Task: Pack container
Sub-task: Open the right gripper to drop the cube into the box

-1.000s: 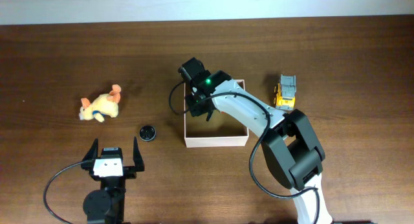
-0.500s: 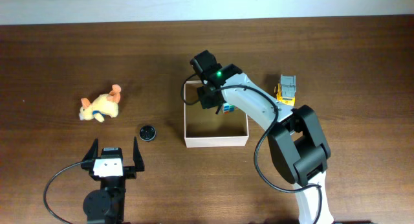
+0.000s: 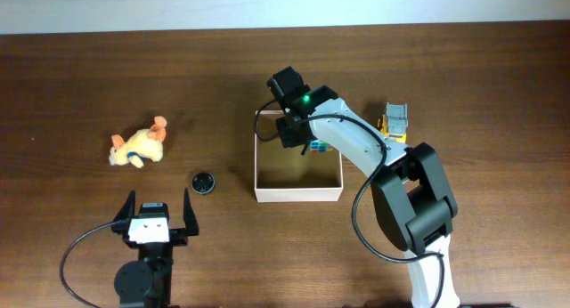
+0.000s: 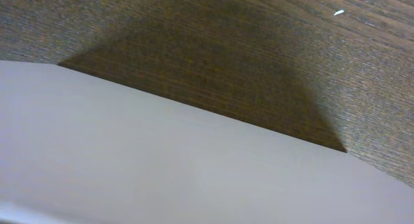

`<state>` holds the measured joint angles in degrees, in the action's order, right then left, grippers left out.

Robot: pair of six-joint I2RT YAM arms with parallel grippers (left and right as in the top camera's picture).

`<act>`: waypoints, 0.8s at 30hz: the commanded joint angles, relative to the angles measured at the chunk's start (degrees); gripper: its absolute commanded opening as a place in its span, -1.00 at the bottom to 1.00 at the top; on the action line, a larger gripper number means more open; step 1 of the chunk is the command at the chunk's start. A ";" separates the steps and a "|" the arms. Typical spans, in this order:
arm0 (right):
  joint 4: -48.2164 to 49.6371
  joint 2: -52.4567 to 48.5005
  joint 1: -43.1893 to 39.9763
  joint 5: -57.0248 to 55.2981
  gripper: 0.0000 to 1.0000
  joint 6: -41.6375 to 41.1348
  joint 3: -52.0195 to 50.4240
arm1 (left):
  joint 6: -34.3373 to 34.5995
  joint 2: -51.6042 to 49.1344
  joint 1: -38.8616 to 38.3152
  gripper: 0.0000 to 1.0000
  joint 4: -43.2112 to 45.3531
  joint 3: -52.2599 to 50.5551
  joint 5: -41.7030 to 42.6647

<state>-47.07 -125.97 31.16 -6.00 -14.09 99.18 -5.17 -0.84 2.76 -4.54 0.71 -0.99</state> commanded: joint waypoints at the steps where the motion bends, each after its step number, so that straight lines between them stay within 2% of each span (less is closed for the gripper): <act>1: 0.20 -0.94 -0.39 -0.35 -0.49 0.39 0.35 | -1.14 0.44 0.39 0.99 -0.24 -0.22 0.37; 8: -1.99 0.37 -0.37 6.34 -0.12 1.84 2.56 | -1.14 0.44 0.39 0.98 -0.24 -0.22 0.37; 19: -15.08 4.85 -0.39 9.44 -0.02 3.80 16.20 | -1.14 0.44 0.39 0.99 -0.24 -0.22 0.37; 24: -20.50 6.40 -1.42 5.55 -0.01 3.78 23.10 | -1.14 0.44 0.39 0.99 -0.24 -0.22 0.37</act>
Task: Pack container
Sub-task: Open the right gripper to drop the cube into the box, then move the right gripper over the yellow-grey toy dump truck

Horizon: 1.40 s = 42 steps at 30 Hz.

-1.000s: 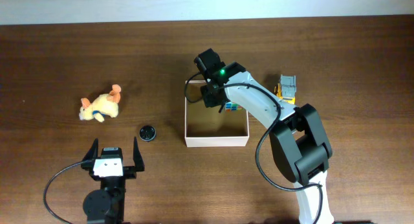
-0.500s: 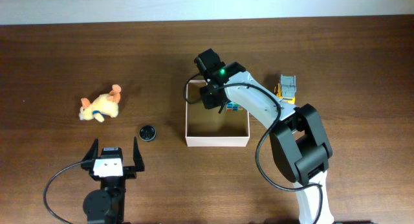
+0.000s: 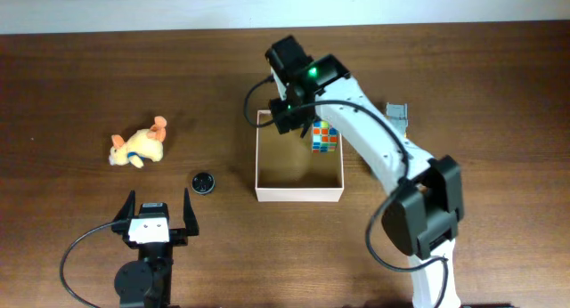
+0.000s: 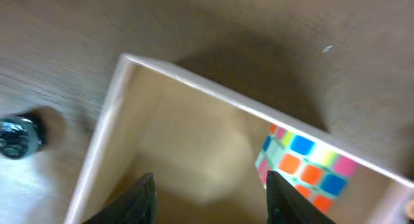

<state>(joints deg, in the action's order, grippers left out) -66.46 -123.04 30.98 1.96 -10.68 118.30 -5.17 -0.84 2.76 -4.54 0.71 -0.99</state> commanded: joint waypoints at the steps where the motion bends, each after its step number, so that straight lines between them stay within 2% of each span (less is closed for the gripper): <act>1: -1.90 3.89 -1.77 -3.39 -0.01 0.37 5.09 | -1.14 0.44 0.39 0.98 -0.24 -0.22 0.37; 6: -6.45 4.72 -6.58 -9.42 0.01 0.13 9.11 | -1.14 0.44 0.39 0.99 -0.24 -0.22 0.37; 8: -7.82 4.72 -9.22 -11.17 0.11 0.13 9.16 | -1.14 0.44 0.39 0.99 -0.24 -0.22 0.37; 10: -9.07 4.66 -12.63 -12.11 0.36 0.15 9.09 | -1.14 0.44 0.39 0.99 -0.24 -0.22 0.37; 12: -9.66 4.59 -16.13 -12.11 0.74 0.15 9.03 | -1.14 0.44 0.39 0.98 -0.24 -0.22 0.37; 14: -9.60 4.52 -20.06 -12.00 0.99 0.15 8.39 | -1.14 0.44 0.39 0.99 -0.24 -0.22 0.37; 17: -9.42 3.87 -25.44 -10.10 0.98 0.15 6.62 | -1.11 0.44 0.39 0.99 -0.24 -0.22 0.37; 21: -7.17 2.58 -31.82 -2.10 0.98 0.20 0.85 | -1.14 0.44 0.39 0.99 -0.24 -0.22 0.37; 26: -3.04 2.29 -36.02 4.72 0.98 0.15 -8.50 | -1.14 0.44 0.39 0.98 -0.24 -0.22 0.37; 34: 2.51 2.23 -32.83 9.44 0.98 0.20 -12.66 | -1.11 0.44 0.39 0.98 -0.24 -0.22 0.37; 42: 4.55 -0.02 -26.97 4.11 0.98 0.42 -12.81 | -1.14 0.44 0.39 0.99 -0.24 -0.22 0.37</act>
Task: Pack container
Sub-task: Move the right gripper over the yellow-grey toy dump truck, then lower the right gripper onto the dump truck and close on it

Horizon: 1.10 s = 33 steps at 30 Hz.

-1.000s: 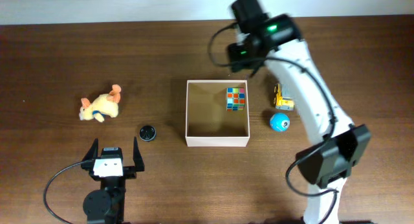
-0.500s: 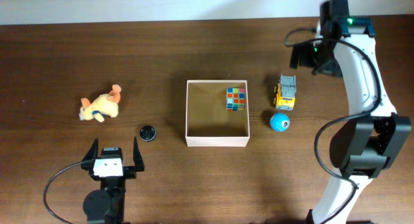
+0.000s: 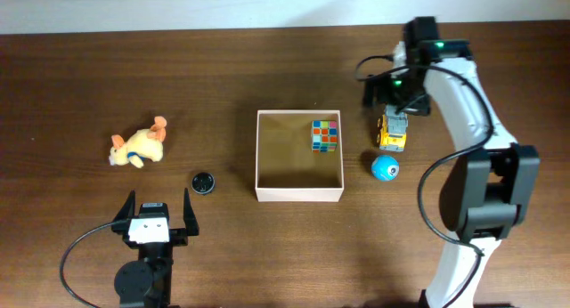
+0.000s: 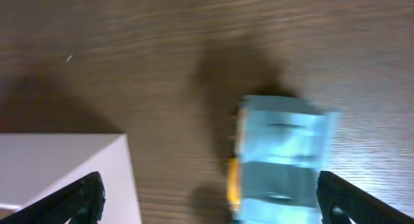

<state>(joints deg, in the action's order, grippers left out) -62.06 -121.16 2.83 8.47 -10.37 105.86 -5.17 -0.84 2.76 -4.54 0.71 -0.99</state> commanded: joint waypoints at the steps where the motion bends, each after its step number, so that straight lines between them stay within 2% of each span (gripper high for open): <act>1: -0.07 -2.12 1.36 -2.86 0.98 0.11 -0.46 | -1.14 0.44 0.39 0.99 -0.24 -0.22 0.37; 20: 0.39 -2.95 0.15 -5.53 0.95 4.13 0.07 | -1.14 0.44 0.39 0.99 -0.24 -0.22 0.37; 27: -0.13 -2.93 -0.24 -10.64 0.94 -4.39 1.73 | -1.14 0.44 0.39 0.99 -0.24 -0.22 0.37; 33: -0.09 -2.91 -0.72 -10.69 0.93 -6.69 1.73 | -1.11 0.44 0.39 0.99 -0.24 -0.22 0.37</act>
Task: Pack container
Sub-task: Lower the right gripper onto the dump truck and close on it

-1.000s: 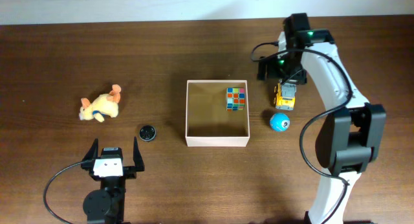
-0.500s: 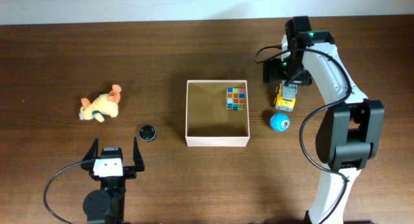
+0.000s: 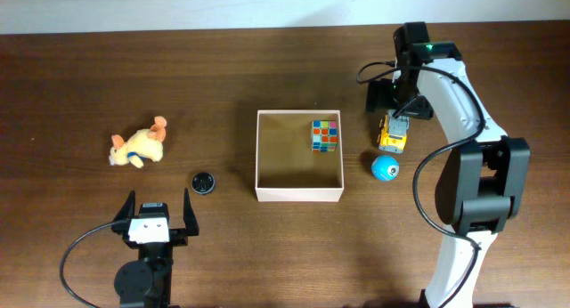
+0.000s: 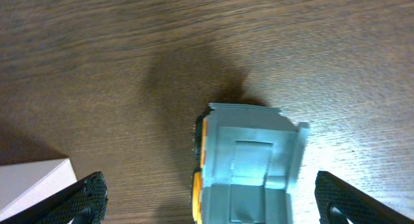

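The white open box [image 3: 298, 194] stands mid-table with a Rubik's cube [image 3: 325, 136] in its far right corner. Just right of the box lies a yellow and grey toy truck [image 3: 393, 134], with a blue ball [image 3: 385, 168] in front of it. My right gripper [image 3: 397, 109] hangs open straight over the truck. In the right wrist view the truck [image 4: 249, 162] fills the middle, between the black fingertips [image 4: 81, 198] at the lower corners of the frame, apart from both. A yellow plush animal [image 3: 138, 147] lies at the left. My left gripper [image 3: 158, 207] rests open near the front edge.
A small black round object [image 3: 204, 182] lies left of the box, in front of the plush. A corner of the box [image 4: 29, 185] shows at the lower left of the right wrist view. Bare brown wood surrounds the truck.
My right gripper, still open, has shifted slightly left over the truck and come closer to it; the truck now looks larger and centred between the fingers. Nothing else has moved.
My right gripper was first down inside the box at the Rubik's cube. Then it was open above the box, with the cube left inside. Later it hung over the truck right of the box, and now it is nearer to the truck. The left arm stayed still.
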`<state>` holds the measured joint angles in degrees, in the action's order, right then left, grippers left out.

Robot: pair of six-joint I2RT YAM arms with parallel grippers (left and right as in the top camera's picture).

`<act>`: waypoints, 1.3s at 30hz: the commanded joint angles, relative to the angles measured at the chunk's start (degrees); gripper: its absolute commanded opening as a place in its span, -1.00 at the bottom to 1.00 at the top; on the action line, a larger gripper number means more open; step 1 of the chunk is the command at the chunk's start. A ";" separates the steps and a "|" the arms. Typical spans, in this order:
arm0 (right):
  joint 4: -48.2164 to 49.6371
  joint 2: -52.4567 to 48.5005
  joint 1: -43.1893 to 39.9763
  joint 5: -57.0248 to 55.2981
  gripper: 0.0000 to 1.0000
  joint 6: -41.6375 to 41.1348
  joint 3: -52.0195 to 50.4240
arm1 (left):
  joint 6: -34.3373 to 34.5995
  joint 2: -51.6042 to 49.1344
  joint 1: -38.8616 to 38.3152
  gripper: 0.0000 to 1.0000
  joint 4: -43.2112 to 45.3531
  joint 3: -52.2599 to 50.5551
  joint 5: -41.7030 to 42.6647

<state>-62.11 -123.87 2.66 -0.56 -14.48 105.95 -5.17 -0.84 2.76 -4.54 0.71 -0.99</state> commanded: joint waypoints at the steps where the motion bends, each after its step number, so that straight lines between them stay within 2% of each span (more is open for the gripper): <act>1: -0.17 -0.20 -0.52 -1.68 0.92 -2.58 1.64 | -1.11 0.44 0.39 0.99 -0.24 -0.22 0.37; 11: -2.27 -0.26 -0.52 -4.37 0.92 -6.71 -1.14 | -1.14 0.44 0.39 0.98 -0.24 -0.22 0.37; 21: -5.60 -0.26 -0.37 -1.16 0.88 -8.61 -1.90 | -1.14 0.44 0.39 0.99 -0.24 -0.22 0.37; 35: 1.99 -0.26 -0.44 -1.25 0.86 -8.11 -6.32 | -1.11 0.44 0.39 0.99 -0.24 -0.22 0.37; 39: 2.58 -0.26 -0.44 -1.20 0.79 -6.97 -6.38 | -1.14 0.44 0.39 0.98 -0.24 -0.22 0.37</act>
<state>-59.70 -123.94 2.39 -2.07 -22.02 100.14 -5.17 -0.84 2.76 -4.54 0.71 -0.99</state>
